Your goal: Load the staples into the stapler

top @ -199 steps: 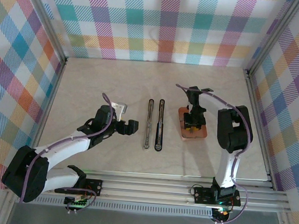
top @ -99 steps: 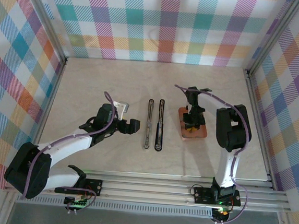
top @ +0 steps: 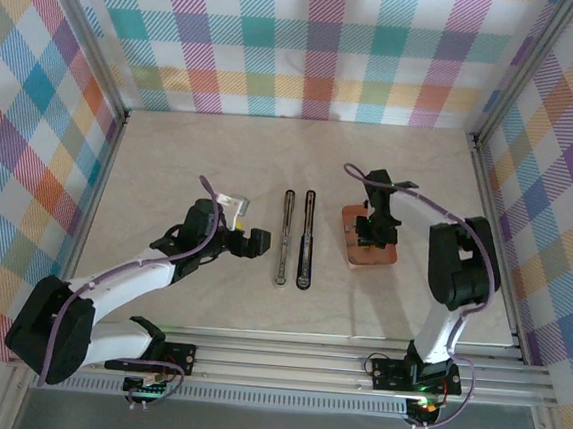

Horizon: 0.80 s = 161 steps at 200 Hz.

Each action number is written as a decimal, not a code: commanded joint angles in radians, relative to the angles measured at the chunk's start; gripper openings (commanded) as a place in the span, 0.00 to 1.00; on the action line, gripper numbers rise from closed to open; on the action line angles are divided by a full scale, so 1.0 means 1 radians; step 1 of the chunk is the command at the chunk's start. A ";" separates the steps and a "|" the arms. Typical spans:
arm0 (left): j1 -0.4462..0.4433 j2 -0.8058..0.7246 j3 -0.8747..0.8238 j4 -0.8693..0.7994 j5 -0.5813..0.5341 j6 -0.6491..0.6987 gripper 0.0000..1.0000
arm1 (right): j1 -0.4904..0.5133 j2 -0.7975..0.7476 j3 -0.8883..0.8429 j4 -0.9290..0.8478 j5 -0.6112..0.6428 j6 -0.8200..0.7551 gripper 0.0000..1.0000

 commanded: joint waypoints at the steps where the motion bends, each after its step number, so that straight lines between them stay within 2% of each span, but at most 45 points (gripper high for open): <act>1: -0.009 -0.044 -0.024 0.024 0.000 0.024 0.99 | -0.001 -0.086 -0.065 0.123 -0.029 0.103 0.18; 37: -0.010 -0.071 -0.005 -0.045 -0.052 0.059 1.00 | 0.027 -0.120 -0.090 0.132 -0.015 0.147 0.18; 74: -0.009 -0.112 -0.048 -0.018 -0.087 0.050 1.00 | 0.075 -0.162 -0.110 0.158 0.038 0.146 0.18; 113: -0.010 -0.154 -0.073 -0.058 -0.157 0.029 1.00 | 0.136 -0.269 -0.201 0.274 0.120 0.133 0.18; 141: -0.009 -0.242 -0.167 0.015 -0.121 -0.021 1.00 | 0.185 -0.369 -0.266 0.308 0.149 0.163 0.19; 161: -0.011 -0.307 -0.205 0.008 -0.108 -0.023 1.00 | 0.236 -0.444 -0.310 0.327 0.166 0.188 0.19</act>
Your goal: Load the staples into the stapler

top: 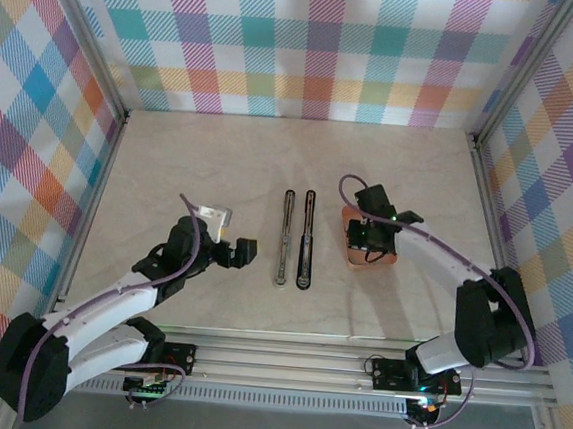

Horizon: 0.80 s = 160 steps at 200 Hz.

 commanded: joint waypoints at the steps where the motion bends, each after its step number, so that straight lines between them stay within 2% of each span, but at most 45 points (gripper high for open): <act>1: -0.011 -0.071 -0.041 0.027 0.014 -0.025 1.00 | 0.052 -0.086 -0.045 0.052 0.042 0.045 0.19; 35: -0.012 -0.164 -0.075 0.010 -0.008 -0.024 1.00 | 0.132 -0.165 -0.099 0.063 0.058 0.111 0.19; 68: -0.013 -0.178 -0.094 0.030 0.008 -0.022 1.00 | 0.224 -0.181 -0.100 0.048 0.103 0.142 0.19; 117: -0.014 -0.132 -0.114 0.093 0.114 -0.004 1.00 | 0.352 -0.109 -0.079 0.029 0.149 0.245 0.19; 160: -0.014 -0.133 -0.176 0.165 0.145 0.007 1.00 | 0.472 -0.005 -0.033 -0.001 0.191 0.324 0.19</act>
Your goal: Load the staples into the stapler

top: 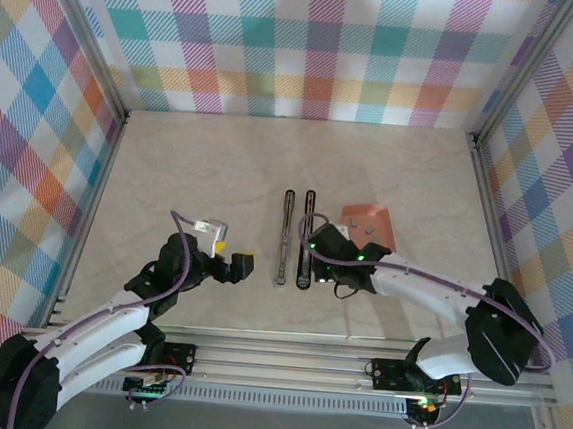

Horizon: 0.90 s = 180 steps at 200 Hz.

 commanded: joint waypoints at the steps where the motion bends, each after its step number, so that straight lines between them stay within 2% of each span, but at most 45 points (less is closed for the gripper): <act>1: -0.008 -0.011 -0.032 0.069 0.040 0.018 1.00 | 0.044 0.048 0.053 -0.027 0.043 0.073 0.19; 40: -0.008 -0.014 -0.036 0.041 -0.038 0.017 1.00 | 0.093 0.126 0.126 -0.085 0.059 0.121 0.18; 121: -0.008 0.132 -0.008 0.064 -0.029 0.009 1.00 | 0.096 0.203 0.184 -0.096 0.067 0.141 0.18; 180: -0.008 0.163 -0.015 0.092 -0.041 0.011 1.00 | 0.096 0.231 0.186 -0.075 0.050 0.151 0.18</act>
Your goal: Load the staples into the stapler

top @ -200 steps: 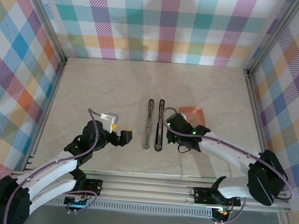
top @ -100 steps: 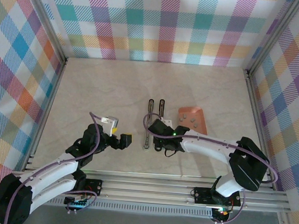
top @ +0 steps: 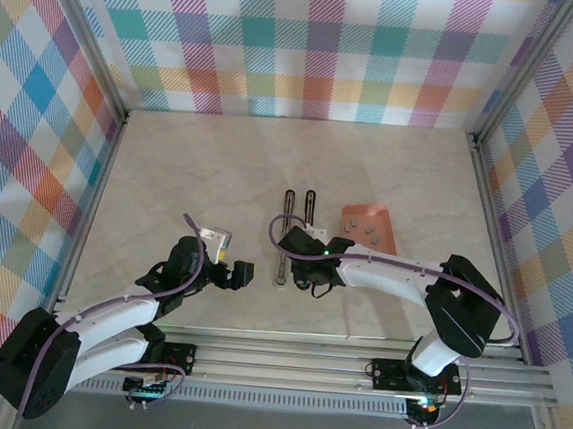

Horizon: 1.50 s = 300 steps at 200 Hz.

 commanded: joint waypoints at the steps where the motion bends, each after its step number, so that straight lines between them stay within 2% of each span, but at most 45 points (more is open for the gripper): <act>1: -0.008 0.003 0.019 0.041 -0.012 0.008 1.00 | 0.005 0.019 0.020 0.003 0.000 0.024 0.18; 300: -0.008 -0.008 0.024 0.026 -0.009 0.009 1.00 | 0.006 -0.029 0.003 0.039 -0.036 0.025 0.18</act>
